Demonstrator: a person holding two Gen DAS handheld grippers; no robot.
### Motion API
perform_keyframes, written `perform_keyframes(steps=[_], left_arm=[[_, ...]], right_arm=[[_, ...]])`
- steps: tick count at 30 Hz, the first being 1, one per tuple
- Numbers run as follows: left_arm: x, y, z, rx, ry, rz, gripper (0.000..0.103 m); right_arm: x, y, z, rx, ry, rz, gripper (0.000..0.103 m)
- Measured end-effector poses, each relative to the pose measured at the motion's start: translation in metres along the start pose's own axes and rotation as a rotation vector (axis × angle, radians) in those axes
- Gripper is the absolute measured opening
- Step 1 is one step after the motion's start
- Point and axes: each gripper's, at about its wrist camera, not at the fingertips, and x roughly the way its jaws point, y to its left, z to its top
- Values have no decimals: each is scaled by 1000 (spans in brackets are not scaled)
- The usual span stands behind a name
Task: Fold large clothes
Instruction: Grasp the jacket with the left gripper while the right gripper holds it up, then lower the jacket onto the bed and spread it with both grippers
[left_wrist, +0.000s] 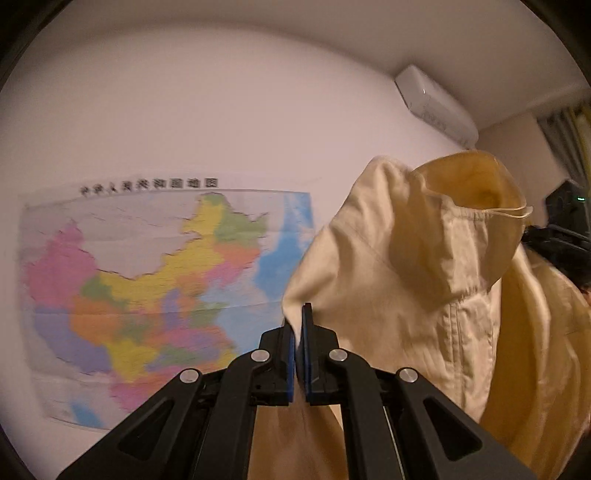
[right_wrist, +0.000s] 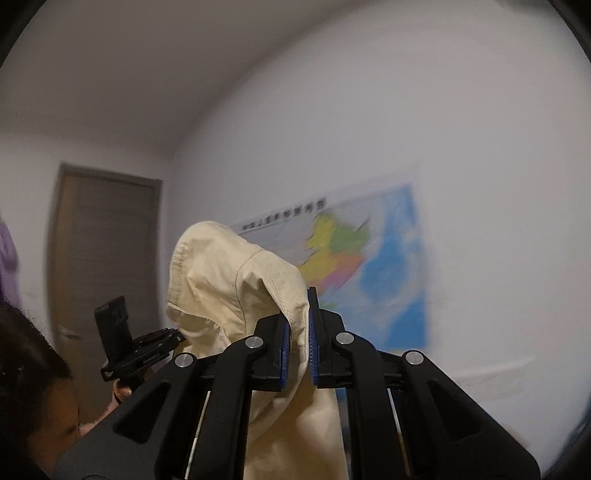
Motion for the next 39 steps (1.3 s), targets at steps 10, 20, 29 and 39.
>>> perform_keyframes(steps=[10,20,29,39], left_arm=[[169,47,-181,-36,607,127,3],[245,95,-318,-211,950,50,39],[220,43,-322,-159,974,-156,81],[177,-25,-328,56,1003,-254,91]], right_arm=[[184,-182,-190,408,368,-83,9],[257,-274,-342,470,731,-281,9],[234,-277,-312,464,807,-423,77],[158,-86,-274,-10,915,-210,93]])
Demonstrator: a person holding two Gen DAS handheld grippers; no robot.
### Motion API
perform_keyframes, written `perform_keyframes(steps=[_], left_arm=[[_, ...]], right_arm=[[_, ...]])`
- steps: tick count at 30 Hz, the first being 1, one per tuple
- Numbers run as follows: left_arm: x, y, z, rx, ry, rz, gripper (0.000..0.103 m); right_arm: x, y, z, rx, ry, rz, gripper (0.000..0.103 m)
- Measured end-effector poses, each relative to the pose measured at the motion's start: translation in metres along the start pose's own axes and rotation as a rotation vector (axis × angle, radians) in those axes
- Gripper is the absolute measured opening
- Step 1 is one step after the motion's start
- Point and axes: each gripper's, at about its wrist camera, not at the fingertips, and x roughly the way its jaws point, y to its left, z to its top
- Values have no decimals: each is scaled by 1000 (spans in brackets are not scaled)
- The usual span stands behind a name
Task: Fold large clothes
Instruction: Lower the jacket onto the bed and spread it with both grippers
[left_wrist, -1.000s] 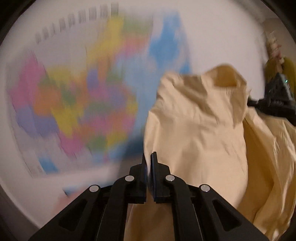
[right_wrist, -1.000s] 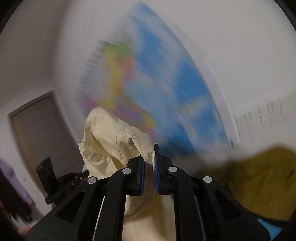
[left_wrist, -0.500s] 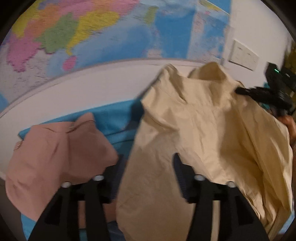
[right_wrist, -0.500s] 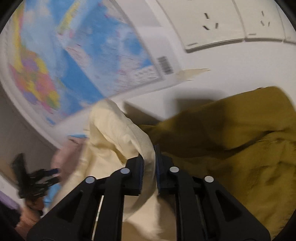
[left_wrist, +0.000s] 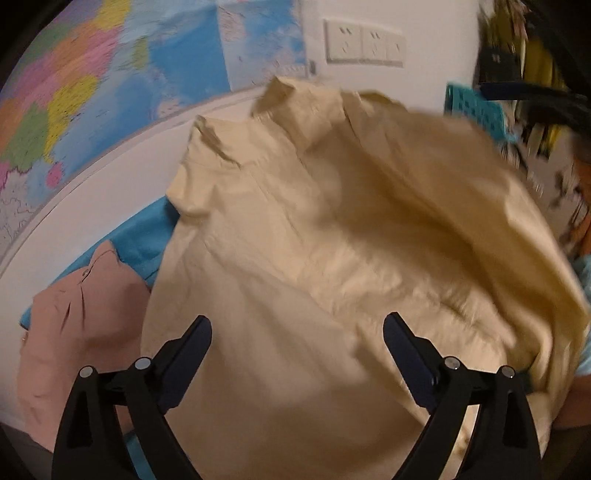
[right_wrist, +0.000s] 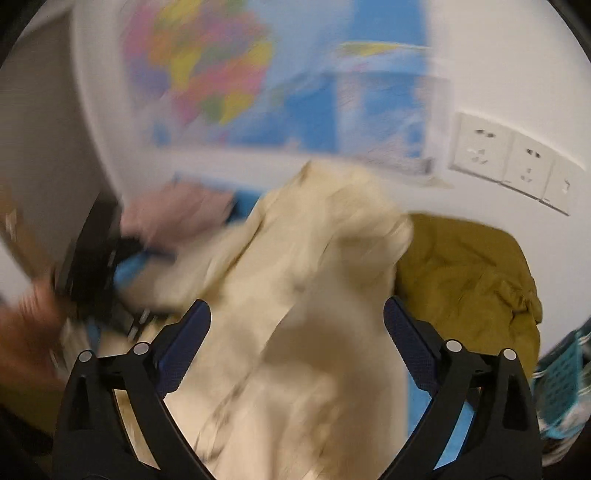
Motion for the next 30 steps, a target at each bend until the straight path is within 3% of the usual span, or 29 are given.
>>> perform_keyframes(steps=[1,4,5,6,8,9,12,15,17,20,22,26,29,30], left_arm=[[5,-3,-5,3,21,-1,91],[19,-2,-14,-21,73,13,76],[20,0,-16,-30,87,17,66],[22,2,-17,-43,96,16,50],[21,9,-19,-77,98,16,29],[17,14,-19,-99,87,8,18],[-8,34,-19,-158,19,22,6],[-39,57,-19,-212,-65,39,6],[-48,68,-22,-241,-84,51,8],[-43,74,-29,-269,-65,68,23],[-42,70,-35,-267,-67,35,27],[-48,55,-45,-223,-79,-18,68],[-60,36,-52,-208,-96,-69,75],[-63,26,-55,-196,-92,-93,75]], right_arm=[[4,11,-9,-15,23,-4,93],[34,27,-42,-22,152,-48,90],[46,27,-48,-15,187,-45,79],[59,25,-56,-19,224,-71,69],[68,15,-64,-8,260,-101,3],[62,1,-63,43,239,-86,4],[-6,-36,-51,144,57,-100,3],[-75,-85,-49,258,-100,-199,3],[-93,-124,-60,360,-121,-230,3],[-73,-171,-89,492,-59,-300,7],[-42,-196,-113,617,-13,-249,11],[3,-210,-144,711,62,-272,39],[-5,-200,-144,673,54,-324,67],[-16,-192,-139,643,16,-343,69]])
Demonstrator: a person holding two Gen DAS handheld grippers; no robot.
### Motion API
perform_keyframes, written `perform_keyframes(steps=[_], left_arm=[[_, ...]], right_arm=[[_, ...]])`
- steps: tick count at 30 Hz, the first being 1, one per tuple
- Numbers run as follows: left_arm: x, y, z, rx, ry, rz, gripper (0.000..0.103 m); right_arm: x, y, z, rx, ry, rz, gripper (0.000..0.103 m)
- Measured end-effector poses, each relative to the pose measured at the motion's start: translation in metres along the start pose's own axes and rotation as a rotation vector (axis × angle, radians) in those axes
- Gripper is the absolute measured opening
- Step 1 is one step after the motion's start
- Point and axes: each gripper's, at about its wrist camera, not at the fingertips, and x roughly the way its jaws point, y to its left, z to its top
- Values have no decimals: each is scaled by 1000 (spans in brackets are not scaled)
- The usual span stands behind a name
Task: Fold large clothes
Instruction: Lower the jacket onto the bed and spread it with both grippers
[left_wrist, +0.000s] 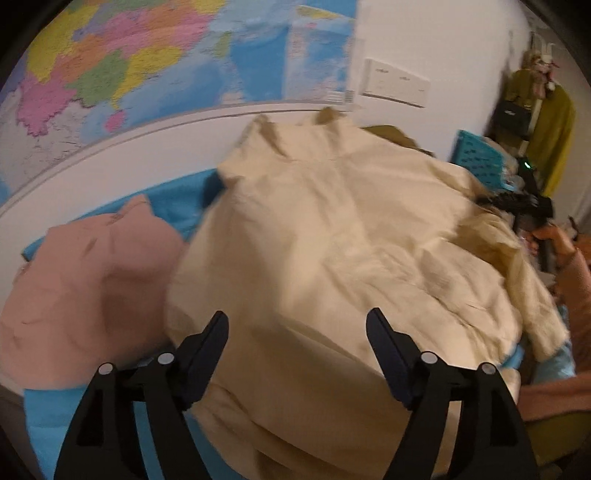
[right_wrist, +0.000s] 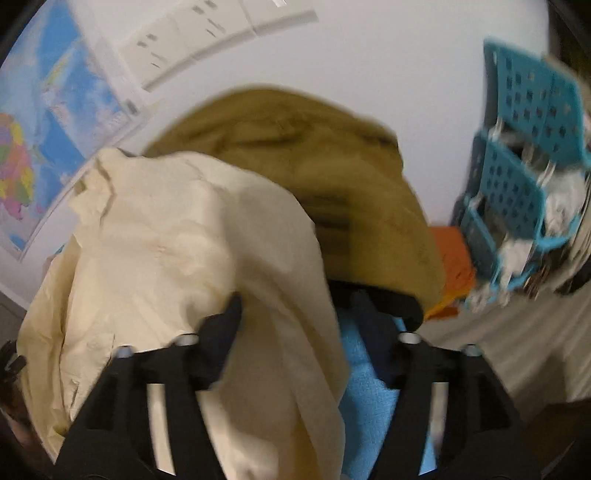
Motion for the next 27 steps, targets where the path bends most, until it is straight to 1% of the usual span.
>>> perform_keyframes(steps=[2,3,4,5,6,7,8,9,10,11,12,13,14,15,16,17,19,21,22,23,24,25,26,27], left_arm=[[3,-17,-7,15,12,-32,79],[4,-23,-11,25,23,-44,79],[7,-33,-16,44,35,-51,79],[12,-41,-19,61,49,-49,79],[18,-48,-24,77,68,-38,76],[24,-51,-28,85,84,-29,72],[31,-52,-31,84,99,-24,61],[36,-51,-33,78,113,-13,51],[39,-48,-34,71,119,-2,44],[40,-44,-33,64,116,10,28],[38,-39,-30,54,102,21,15],[30,-31,-25,28,81,27,13],[19,-20,-18,0,49,18,10],[5,-8,-12,-29,8,13,10],[-5,-1,-9,-47,-19,26,10],[-22,13,-4,-74,-62,60,9],[-56,43,0,-132,-139,111,9],[-80,69,-1,-183,-182,158,9],[-88,84,-3,-206,-191,207,9],[-91,94,-5,-227,-188,241,9],[-88,109,-8,-251,-168,273,9],[-82,120,-10,-266,-139,327,9],[-73,132,-12,-287,-99,409,9],[-60,146,-16,-306,-45,486,12]], right_arm=[[-26,12,3,-35,-81,-23,78],[-43,23,1,-60,-134,-30,80],[-53,29,-2,-76,-164,-21,81],[-66,38,-4,-102,-192,16,82],[-74,47,-7,-132,-203,63,82],[-81,60,-12,-180,-208,125,85],[-85,73,-17,-225,-210,175,88],[-86,82,-23,-257,-211,206,88],[-83,97,-30,-296,-188,253,88],[-79,107,-35,-315,-166,285,88],[-74,117,-40,-330,-142,325,88],[-67,127,-45,-341,-113,358,88],[-63,135,-49,-347,-92,378,87],[-56,145,-53,-358,-60,410,87],[-50,155,-58,-377,-38,431,87],[-48,164,-61,-390,-24,448,86],[-42,185,-70,-429,14,519,86],[-41,205,-80,-463,35,562,86],[-37,218,-85,-488,50,584,86],[-34,227,-88,-501,62,598,86],[-29,239,-91,-515,80,615,86],[-26,245,-93,-526,91,625,86],[-19,256,-97,-536,110,635,86],[-11,264,-100,-540,138,644,86]])
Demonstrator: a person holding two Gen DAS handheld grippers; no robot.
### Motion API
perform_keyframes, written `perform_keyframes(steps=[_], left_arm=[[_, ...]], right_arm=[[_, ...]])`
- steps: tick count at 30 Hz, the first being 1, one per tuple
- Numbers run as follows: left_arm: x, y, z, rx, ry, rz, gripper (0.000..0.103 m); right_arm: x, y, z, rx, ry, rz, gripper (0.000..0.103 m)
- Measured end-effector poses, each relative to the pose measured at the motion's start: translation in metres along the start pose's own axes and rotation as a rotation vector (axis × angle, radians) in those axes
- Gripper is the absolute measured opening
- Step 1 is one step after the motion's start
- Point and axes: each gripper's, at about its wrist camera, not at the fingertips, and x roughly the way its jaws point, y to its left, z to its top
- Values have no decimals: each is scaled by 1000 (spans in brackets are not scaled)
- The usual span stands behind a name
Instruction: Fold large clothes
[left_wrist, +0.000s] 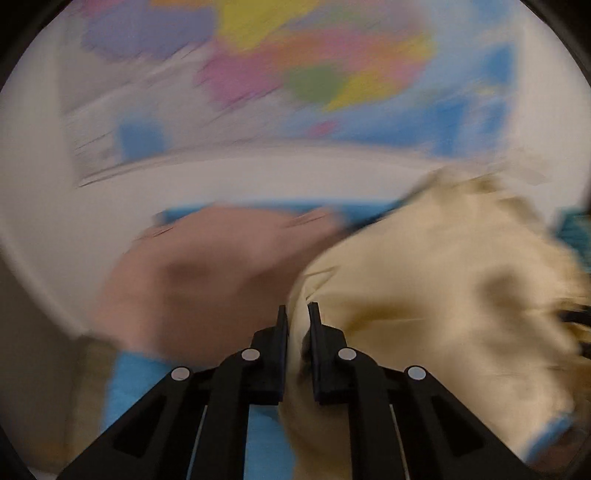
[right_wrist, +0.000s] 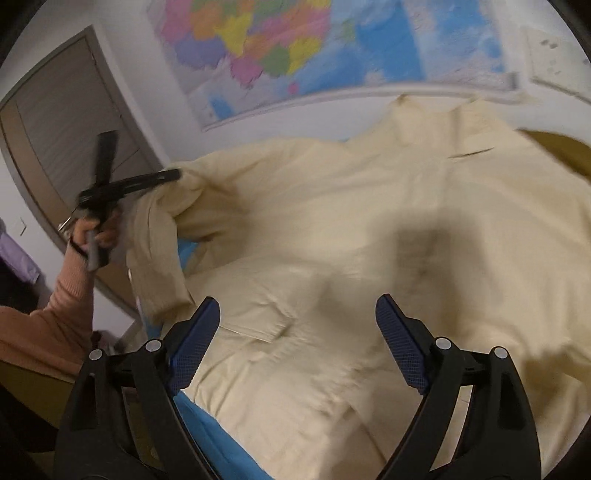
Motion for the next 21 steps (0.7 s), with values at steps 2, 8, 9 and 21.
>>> perform_keyframes(steps=[2,8,9,21], left_arm=[[32,12,-3,-23,83,85,18],[32,22,-13,-98,75,-1,37],[20,17,-15,-82,50,-56,51],[-64,-114,-98,271,-57,-474,72]], right_arm=[[18,3,2,-3,33,6,85],[21,-13,-4,75,50,-46,85],[16,-14,-5,82,40,-65,85],[-81,-29,-105,251,-86,-128,84]])
